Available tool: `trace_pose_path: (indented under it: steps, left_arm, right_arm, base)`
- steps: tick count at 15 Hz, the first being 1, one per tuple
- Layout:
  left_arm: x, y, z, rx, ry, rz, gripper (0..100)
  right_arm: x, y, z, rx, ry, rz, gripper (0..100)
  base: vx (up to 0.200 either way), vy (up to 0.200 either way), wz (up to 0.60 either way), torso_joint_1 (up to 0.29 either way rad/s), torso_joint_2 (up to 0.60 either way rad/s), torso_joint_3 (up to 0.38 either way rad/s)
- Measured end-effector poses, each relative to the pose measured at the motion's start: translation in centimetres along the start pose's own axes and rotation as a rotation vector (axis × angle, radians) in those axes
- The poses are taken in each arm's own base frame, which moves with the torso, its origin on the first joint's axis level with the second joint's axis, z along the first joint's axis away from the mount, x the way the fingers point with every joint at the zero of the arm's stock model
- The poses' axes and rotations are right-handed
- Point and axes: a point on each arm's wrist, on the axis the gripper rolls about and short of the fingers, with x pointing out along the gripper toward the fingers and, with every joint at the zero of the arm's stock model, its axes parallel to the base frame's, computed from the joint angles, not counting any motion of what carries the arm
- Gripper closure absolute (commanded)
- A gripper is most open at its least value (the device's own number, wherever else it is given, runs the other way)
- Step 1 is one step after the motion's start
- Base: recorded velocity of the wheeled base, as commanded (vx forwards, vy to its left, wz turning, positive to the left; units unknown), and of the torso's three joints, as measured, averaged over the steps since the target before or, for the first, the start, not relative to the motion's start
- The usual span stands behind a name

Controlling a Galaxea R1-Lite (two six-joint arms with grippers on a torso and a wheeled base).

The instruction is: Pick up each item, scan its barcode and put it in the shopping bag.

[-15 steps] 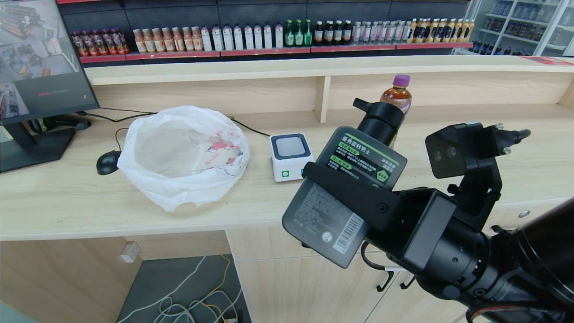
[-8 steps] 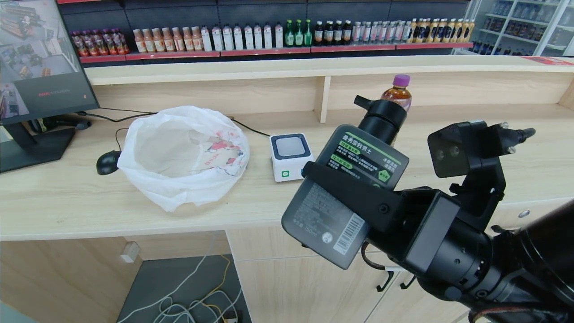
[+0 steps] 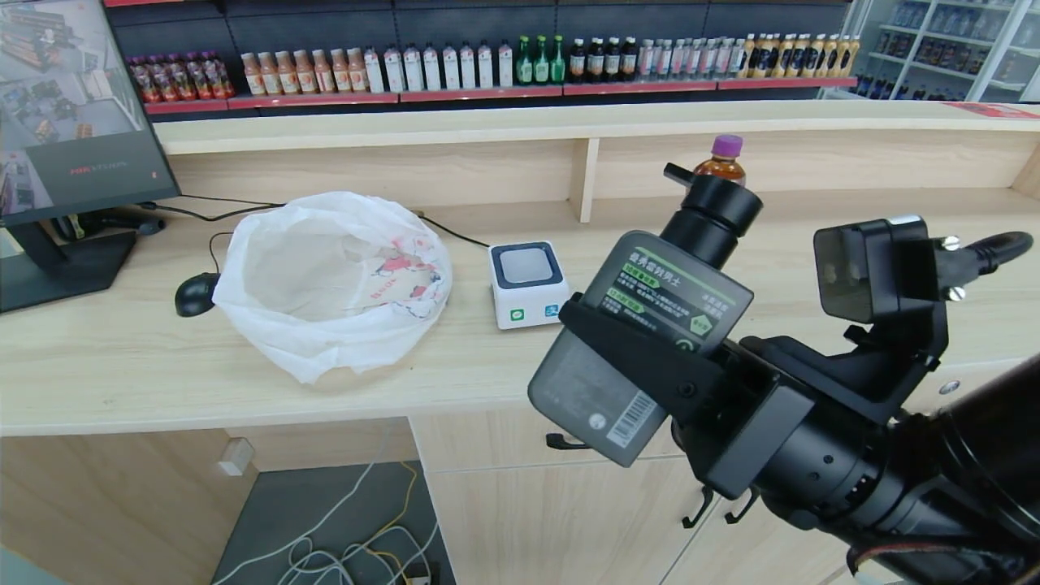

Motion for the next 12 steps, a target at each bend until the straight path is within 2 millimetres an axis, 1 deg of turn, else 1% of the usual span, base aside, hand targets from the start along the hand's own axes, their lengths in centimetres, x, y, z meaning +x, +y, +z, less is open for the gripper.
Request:
trace_pose_path:
  steps: [2,4,6,10,12]
  left_arm:
    - [0.0,0.0,0.0,0.0,0.0,0.0,0]
    - [0.0,0.0,0.0,0.0,0.0,0.0,0]
    - [0.0,0.0,0.0,0.0,0.0,-0.001,0]
    - [0.0,0.0,0.0,0.0,0.0,0.0,0]
    - [0.0,0.0,0.0,0.001,0.0,0.0,0]
  right_arm:
    - [-0.5,-1.4,0.2,-0.132,-0.004,-0.068,100]
    - [-1.5,-3.1,0.2,-0.266,0.01,-0.173,100]
    - [-2.3,-4.4,0.4,-0.325,0.012,-0.254,100]
    - [-4.3,-5.8,1.2,-0.409,-0.043,-0.519,100]
    - [-4.8,-6.6,1.8,-0.472,-0.048,-0.572,100]
  base:
    - [0.0,0.0,0.0,0.0,0.0,0.0]
    - [0.0,0.0,0.0,0.0,0.0,0.0]
    - [0.0,0.0,0.0,0.0,0.0,0.0]
    - [0.0,0.0,0.0,0.0,0.0,0.0]
    - [0.0,0.0,0.0,0.0,0.0,0.0]
